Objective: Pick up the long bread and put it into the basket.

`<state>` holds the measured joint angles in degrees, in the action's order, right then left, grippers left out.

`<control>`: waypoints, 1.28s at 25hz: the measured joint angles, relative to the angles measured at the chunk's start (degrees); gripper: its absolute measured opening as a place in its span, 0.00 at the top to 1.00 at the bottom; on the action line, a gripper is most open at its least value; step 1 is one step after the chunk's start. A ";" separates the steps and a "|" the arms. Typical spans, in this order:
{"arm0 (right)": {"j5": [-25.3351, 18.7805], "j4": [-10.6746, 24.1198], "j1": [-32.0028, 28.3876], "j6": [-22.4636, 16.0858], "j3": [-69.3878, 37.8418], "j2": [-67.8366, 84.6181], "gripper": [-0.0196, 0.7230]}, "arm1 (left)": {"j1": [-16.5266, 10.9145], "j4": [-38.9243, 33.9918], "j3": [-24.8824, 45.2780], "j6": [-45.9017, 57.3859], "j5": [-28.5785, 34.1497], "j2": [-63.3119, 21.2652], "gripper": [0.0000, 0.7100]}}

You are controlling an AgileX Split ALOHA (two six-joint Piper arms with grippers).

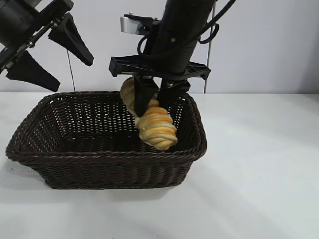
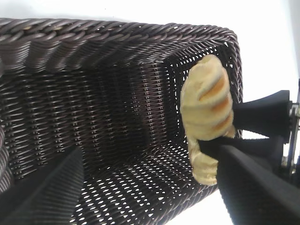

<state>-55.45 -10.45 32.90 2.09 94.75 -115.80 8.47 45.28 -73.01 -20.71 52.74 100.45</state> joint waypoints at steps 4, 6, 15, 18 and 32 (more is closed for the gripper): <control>-0.57 -2.11 -0.85 1.58 0.00 0.55 0.24 | 0.00 0.00 0.00 -0.05 0.00 0.00 0.20; -1.09 -4.43 -2.25 3.06 0.00 1.53 0.24 | 0.00 0.00 0.00 -0.05 0.00 0.00 0.20; -9.31 -12.15 -10.03 10.70 0.04 4.56 0.24 | 0.00 0.00 0.00 -0.35 0.00 0.00 0.20; -11.03 -12.45 -10.03 11.46 0.04 4.56 0.24 | 0.00 0.00 0.00 -0.35 0.00 0.00 0.20; -11.03 -12.56 -10.03 11.74 0.04 4.56 0.24 | 0.00 0.00 0.00 -0.39 0.00 0.00 0.20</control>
<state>-66.48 -23.01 22.87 13.83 94.79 -111.24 8.47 45.28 -73.01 -21.11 52.74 100.45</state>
